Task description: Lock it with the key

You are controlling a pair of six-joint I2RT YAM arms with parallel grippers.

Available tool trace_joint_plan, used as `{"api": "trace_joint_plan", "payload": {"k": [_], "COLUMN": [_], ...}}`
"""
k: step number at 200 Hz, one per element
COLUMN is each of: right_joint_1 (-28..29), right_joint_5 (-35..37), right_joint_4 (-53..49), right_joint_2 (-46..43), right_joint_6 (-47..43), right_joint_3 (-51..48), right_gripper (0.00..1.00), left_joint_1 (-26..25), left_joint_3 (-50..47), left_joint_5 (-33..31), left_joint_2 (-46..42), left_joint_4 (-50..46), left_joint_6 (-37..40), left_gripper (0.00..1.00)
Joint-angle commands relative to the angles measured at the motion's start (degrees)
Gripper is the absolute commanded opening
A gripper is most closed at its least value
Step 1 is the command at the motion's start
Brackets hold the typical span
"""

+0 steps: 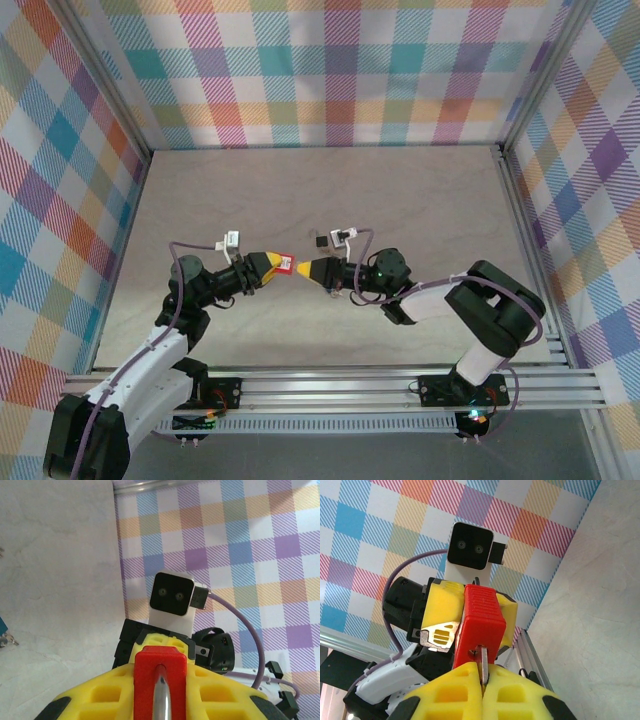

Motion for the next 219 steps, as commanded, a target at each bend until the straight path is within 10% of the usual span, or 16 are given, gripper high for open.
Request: {"api": "trace_joint_plan", "payload": {"k": [1,134,187,219], "right_joint_1": [-2.3,-3.2,-3.2,-3.1], "right_joint_5": [3.6,4.3,10.8,16.8], "right_joint_4": [2.9,1.5,-30.5,-47.6], "right_joint_2": [-2.6,-3.6,-22.0,-31.2], "right_joint_6": [-5.4,-7.0,-22.9,-27.7], "right_joint_3": [-3.8,-5.6,-3.5,-1.1], "right_gripper": [0.00,0.00,0.99,0.99], "left_joint_1": [5.1,7.4,7.4,6.8], "left_joint_3": [0.3,1.4,7.2,9.6], "left_joint_5": [-5.9,-0.7,3.3,3.2], "left_joint_2": [-0.8,2.0,-1.5,-3.0], "left_joint_4": [5.4,11.9,-9.1,-17.1], "left_joint_6": [-3.6,-7.3,5.8,10.9], "left_gripper": [0.00,0.00,0.00,0.00]}}
